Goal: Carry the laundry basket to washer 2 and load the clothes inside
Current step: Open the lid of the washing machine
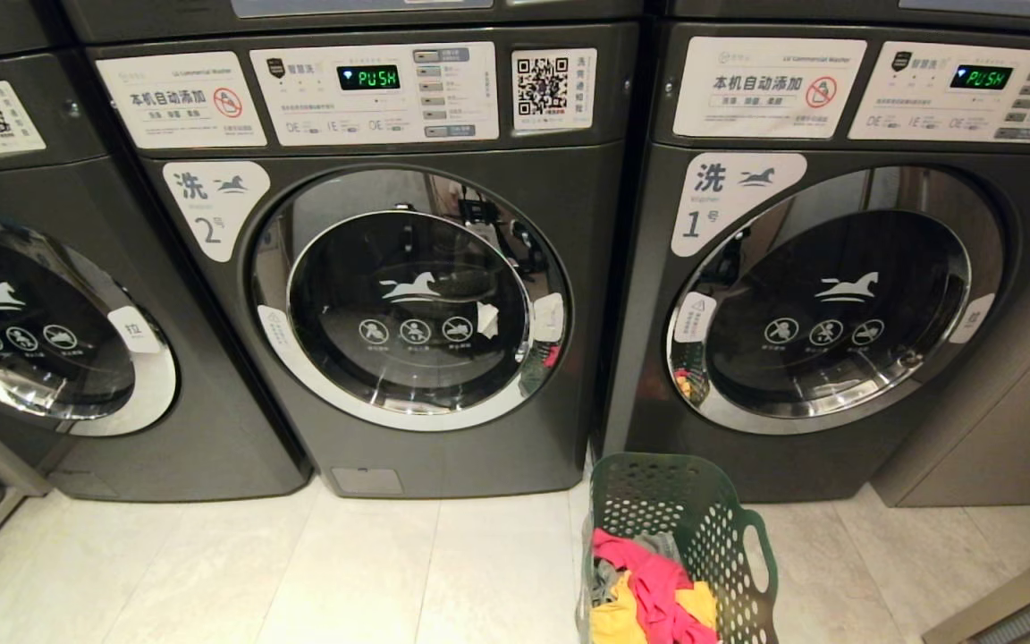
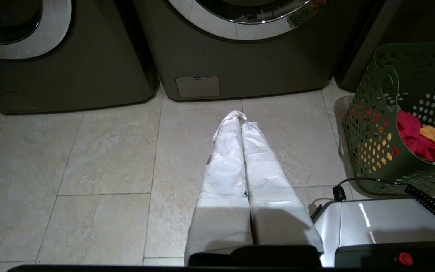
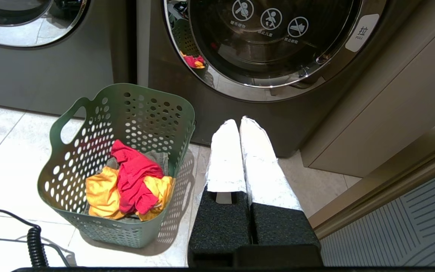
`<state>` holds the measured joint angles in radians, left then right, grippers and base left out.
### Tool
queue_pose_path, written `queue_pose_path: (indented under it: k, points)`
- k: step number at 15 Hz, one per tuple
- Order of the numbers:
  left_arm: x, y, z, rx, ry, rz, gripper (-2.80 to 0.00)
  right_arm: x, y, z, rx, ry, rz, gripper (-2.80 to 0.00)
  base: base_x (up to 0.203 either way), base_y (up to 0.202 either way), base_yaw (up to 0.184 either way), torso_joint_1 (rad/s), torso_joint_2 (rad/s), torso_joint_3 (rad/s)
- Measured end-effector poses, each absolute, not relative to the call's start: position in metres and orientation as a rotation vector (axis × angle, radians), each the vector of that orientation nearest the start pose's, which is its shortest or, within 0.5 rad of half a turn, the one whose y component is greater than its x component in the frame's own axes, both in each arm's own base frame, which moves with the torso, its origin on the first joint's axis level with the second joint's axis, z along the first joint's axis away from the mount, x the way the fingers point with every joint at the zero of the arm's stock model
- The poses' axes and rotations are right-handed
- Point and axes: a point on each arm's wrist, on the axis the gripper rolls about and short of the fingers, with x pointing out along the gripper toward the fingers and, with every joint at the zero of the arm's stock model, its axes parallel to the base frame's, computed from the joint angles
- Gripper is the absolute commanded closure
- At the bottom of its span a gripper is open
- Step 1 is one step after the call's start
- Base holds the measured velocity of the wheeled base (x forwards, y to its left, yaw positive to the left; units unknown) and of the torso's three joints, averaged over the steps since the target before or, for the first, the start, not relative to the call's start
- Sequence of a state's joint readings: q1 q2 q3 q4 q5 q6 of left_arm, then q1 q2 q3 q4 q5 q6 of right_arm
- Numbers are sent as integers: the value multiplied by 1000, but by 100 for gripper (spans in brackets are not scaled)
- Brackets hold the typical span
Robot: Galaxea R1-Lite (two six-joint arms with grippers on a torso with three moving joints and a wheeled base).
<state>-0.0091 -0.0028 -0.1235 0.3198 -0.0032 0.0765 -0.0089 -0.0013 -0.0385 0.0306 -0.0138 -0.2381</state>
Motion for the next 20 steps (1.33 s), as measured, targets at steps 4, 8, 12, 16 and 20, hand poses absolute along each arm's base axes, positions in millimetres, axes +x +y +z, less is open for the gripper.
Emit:
queue_pose_path:
  k: [4, 8, 12, 16, 20]
  points:
    - [-36, 0, 76, 77, 193, -20, 0, -26, 0, 83, -237, -5, -23, 0, 0, 0, 0, 0, 0, 0]
    - [-35, 0, 76, 116, 193, -37, 0, -26, 0, 83, -225, -5, -27, 0, 0, 0, 0, 0, 0, 0]
    - [-35, 0, 76, 82, 194, -27, 0, -26, -2, 85, -67, -21, -86, 0, 0, 0, 0, 0, 0, 0]
    - [-35, 0, 76, 82, 194, -34, 0, -25, -1, 81, 85, -13, -45, 0, 0, 0, 0, 0, 0, 0]
    - [-35, 0, 76, 89, 195, -35, 0, -23, 1, 76, -140, -4, 29, 0, 0, 0, 0, 0, 0, 0]
